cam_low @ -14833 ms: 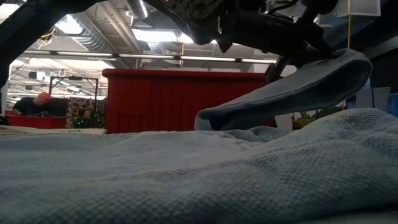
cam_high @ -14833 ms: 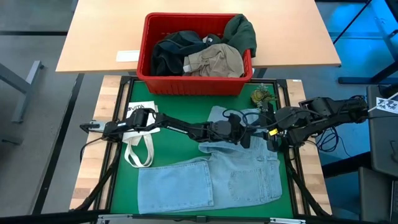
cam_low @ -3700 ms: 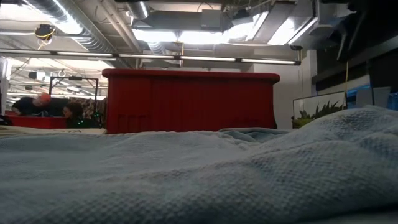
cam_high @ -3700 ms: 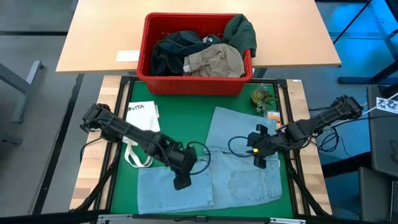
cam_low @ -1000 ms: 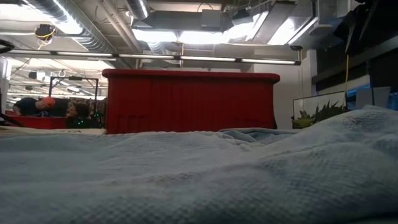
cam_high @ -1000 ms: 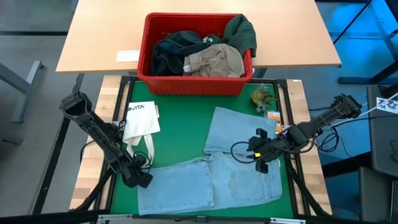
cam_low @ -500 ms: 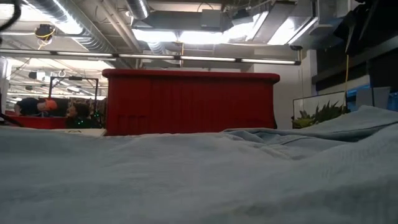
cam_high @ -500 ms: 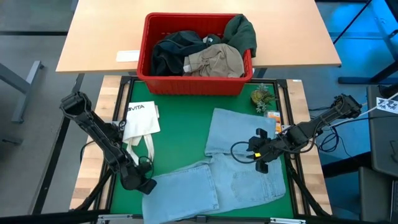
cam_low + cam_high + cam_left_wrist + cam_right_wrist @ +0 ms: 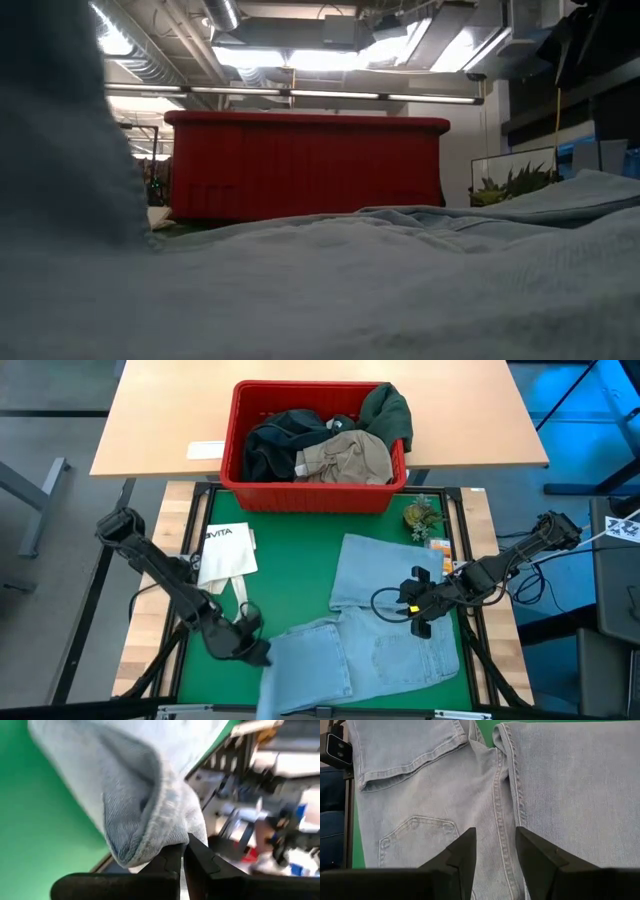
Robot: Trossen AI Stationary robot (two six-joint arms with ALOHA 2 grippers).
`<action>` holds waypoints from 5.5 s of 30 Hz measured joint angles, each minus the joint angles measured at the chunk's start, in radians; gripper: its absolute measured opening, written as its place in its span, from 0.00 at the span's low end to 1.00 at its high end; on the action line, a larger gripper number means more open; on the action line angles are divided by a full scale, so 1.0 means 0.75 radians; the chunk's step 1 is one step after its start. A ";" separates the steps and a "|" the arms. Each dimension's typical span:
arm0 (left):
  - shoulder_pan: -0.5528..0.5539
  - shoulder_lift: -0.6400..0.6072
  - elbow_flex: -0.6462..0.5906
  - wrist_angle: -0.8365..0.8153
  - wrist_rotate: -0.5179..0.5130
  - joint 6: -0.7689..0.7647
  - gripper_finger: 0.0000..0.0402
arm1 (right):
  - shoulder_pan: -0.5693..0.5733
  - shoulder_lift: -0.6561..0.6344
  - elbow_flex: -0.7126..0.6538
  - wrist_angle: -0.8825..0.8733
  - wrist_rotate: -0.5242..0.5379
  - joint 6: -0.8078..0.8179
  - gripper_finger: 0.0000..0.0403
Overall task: Fold Laundry from Bin
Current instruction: Fold the light blue jeans
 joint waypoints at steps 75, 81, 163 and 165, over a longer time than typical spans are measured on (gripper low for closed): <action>0.737 0.842 0.684 0.678 0.044 1.141 0.02 | 0.001 0.116 0.128 -0.010 -0.067 0.111 0.34; 0.737 0.842 0.684 0.678 0.038 1.141 0.02 | 0.001 0.116 0.128 -0.022 -0.055 0.141 0.34; 0.736 0.839 0.684 0.688 0.138 1.518 0.39 | 0.245 0.027 0.127 -0.620 -0.626 0.662 0.08; 0.731 0.839 0.684 0.688 0.145 1.563 0.39 | 0.245 0.028 0.127 -0.620 -0.622 0.663 0.10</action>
